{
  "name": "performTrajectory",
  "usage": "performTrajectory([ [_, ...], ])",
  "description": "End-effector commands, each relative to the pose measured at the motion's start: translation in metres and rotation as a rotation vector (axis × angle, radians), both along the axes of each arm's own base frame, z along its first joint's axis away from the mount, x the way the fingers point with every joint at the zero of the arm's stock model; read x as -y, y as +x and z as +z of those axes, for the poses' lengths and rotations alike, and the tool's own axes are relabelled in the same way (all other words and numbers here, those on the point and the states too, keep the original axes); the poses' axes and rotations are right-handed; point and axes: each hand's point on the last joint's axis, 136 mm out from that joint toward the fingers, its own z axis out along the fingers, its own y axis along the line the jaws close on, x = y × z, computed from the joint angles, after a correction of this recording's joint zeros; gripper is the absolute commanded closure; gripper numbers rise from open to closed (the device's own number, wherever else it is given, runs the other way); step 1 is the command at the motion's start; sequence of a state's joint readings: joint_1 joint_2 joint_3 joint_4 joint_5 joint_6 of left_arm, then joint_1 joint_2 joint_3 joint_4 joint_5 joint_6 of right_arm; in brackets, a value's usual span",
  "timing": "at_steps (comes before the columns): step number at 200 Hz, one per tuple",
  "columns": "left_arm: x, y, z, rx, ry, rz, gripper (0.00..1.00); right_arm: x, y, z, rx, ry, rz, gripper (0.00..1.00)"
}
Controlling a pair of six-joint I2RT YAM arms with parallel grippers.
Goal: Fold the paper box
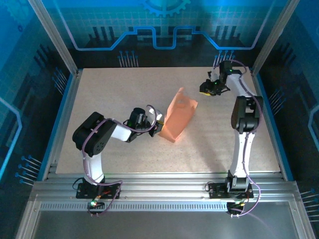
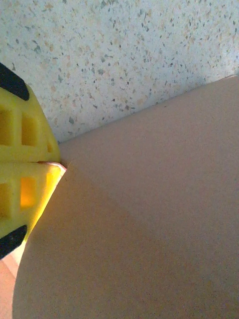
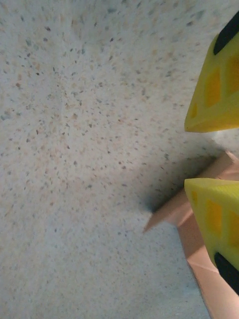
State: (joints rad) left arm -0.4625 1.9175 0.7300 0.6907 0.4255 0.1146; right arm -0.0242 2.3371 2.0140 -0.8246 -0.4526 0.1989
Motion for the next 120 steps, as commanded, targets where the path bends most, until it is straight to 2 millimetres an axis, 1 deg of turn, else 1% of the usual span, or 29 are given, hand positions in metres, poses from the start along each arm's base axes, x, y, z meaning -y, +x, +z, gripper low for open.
performTrajectory([
  [1,-0.011,-0.026,-0.033,-0.183,0.061,-0.014,1.0,-0.023,-0.015,-0.019,-0.141,0.093,0.057,0.71],
  [18,-0.013,-0.026,-0.034,-0.18,0.07,-0.009,1.0,-0.035,-0.014,-0.023,-0.169,0.149,0.072,0.74],
  [35,-0.013,-0.025,-0.034,-0.184,0.071,-0.006,1.0,-0.045,-0.018,-0.024,-0.192,0.199,0.093,0.76],
  [48,-0.013,-0.024,-0.035,-0.183,0.073,-0.008,1.0,-0.049,-0.023,-0.024,-0.202,0.223,0.105,0.77],
  [80,-0.013,-0.023,-0.036,-0.179,0.082,-0.007,1.0,-0.058,-0.039,-0.02,-0.217,0.288,0.141,0.81],
  [120,-0.013,-0.02,-0.035,-0.179,0.081,0.003,1.0,-0.067,-0.06,-0.021,-0.228,0.29,0.189,0.81],
])
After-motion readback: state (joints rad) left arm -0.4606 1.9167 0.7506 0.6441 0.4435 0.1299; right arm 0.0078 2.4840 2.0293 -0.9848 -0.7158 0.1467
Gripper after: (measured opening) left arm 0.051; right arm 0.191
